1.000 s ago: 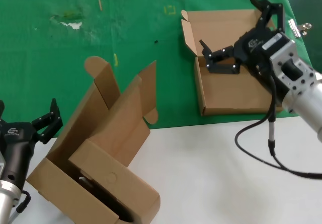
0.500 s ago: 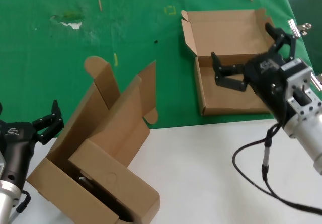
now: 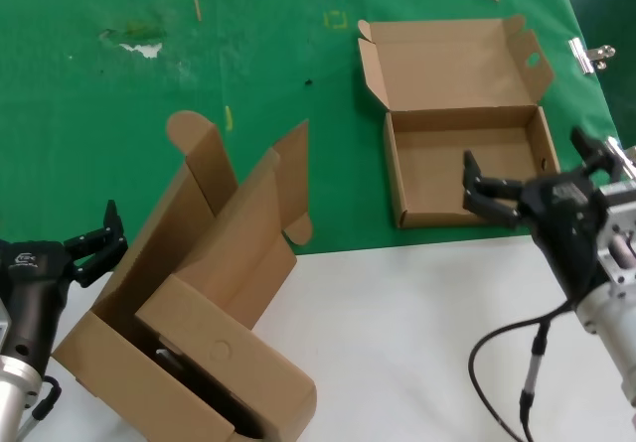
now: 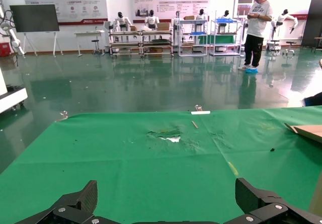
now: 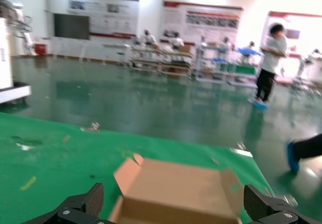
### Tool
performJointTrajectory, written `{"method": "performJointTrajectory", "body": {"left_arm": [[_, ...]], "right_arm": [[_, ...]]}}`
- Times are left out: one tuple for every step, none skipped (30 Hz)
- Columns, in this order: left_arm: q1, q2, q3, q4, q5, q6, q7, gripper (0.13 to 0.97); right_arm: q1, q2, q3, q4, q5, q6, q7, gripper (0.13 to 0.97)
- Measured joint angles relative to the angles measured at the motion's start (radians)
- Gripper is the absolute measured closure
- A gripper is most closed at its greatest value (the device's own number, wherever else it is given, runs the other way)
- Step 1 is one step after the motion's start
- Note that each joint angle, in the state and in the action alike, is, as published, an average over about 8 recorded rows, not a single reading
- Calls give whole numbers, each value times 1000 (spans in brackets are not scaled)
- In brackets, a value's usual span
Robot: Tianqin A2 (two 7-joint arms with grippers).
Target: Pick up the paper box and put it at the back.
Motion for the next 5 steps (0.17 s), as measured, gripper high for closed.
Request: {"method": "performJointTrajectory", "body": {"left_arm": [[0,0,0,0,0,0,0,147],[0,0,0,0,0,0,0,143],[0,0,0,0,0,0,0,141],[0,0,0,0,0,0,0,137],[0,0,0,0,0,0,0,132]], "right_arm": [[-7,1,-1,-3,15,11,-6,131],[-13,1,-2,-5,28,21,-10,129],[-16,1,-3,-7,36,26,-13,129],[-20,1,-3,-8,43,32,-16,129],[-22,2,-4,-9,49,36,-18,129]]}}
